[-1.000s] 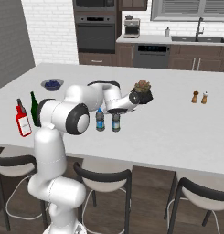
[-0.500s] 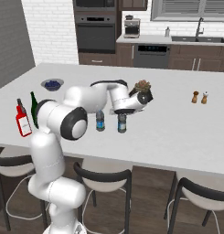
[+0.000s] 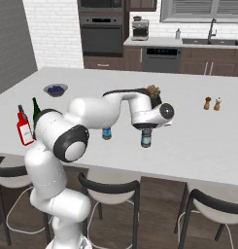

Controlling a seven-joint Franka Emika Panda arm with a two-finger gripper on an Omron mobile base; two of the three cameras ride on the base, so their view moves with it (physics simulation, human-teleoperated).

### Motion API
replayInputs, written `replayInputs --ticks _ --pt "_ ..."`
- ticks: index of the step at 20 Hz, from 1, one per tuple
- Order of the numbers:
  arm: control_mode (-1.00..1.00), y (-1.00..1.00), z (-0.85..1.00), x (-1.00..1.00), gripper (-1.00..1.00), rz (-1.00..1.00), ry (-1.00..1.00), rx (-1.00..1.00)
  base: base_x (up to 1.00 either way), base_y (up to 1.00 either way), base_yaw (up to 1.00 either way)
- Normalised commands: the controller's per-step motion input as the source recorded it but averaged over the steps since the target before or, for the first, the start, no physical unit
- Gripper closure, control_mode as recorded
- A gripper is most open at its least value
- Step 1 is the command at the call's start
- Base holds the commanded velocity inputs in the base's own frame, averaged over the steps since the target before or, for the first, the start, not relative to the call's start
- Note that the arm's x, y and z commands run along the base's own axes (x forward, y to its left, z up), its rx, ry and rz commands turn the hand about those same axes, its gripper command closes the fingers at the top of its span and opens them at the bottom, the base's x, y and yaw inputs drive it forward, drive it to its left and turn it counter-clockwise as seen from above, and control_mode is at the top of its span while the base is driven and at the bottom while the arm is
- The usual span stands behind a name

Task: Move the plastic bottles in the middle to the plastics group, and the glass bottles in the middle to the glass group.

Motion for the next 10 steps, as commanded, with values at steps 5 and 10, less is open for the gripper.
replayInputs --ticks 5,10 --pt "-1.00 -0.77 0.05 -0.08 1.00 -0.37 0.04 0.00 0.00 0.00 0.00" --pt "-1.00 -0.79 0.00 -0.19 1.00 -0.44 0.08 0.00 0.00 0.00 0.00"
